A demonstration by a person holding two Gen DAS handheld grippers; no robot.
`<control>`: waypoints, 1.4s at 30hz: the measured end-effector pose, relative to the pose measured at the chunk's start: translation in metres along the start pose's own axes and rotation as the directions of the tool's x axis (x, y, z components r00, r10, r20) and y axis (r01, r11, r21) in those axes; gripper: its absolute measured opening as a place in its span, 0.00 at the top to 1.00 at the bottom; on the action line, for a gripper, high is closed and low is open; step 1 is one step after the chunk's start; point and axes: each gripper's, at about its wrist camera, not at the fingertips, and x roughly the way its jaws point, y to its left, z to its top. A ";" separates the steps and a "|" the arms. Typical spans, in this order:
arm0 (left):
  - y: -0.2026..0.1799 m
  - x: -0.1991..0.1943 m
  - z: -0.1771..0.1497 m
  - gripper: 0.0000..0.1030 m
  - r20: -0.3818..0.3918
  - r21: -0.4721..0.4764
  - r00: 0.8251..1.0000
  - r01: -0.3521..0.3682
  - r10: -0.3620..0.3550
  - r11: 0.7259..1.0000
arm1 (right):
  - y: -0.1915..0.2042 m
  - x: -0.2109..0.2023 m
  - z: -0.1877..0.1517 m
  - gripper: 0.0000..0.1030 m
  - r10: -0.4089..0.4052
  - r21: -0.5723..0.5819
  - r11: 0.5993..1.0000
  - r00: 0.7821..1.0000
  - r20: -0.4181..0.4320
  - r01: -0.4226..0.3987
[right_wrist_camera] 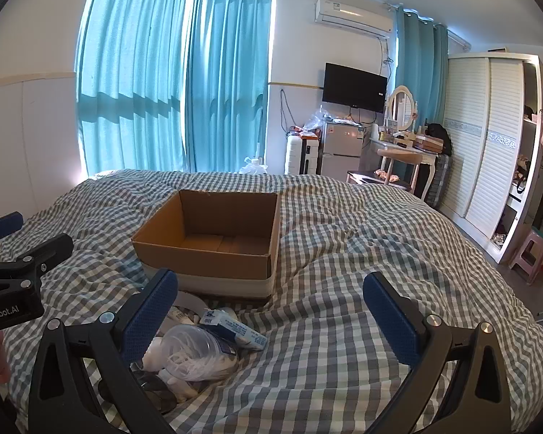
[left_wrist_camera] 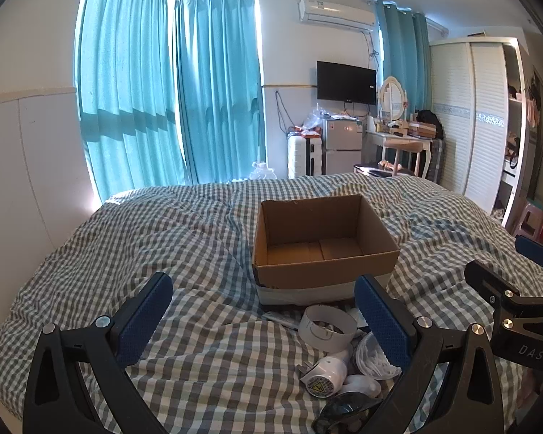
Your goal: Organize objects
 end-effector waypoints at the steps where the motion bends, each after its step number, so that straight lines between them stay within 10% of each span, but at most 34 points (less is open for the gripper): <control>1: 0.000 0.000 0.000 0.00 -0.003 0.001 1.000 0.003 -0.003 1.000 | 0.001 0.001 0.000 0.00 0.001 -0.002 1.000 1.000 -0.002 -0.001; 42: -0.003 -0.003 -0.004 0.00 0.007 -0.007 1.000 0.018 -0.018 1.000 | 0.005 0.004 -0.005 0.00 0.034 -0.023 0.999 0.999 -0.005 -0.034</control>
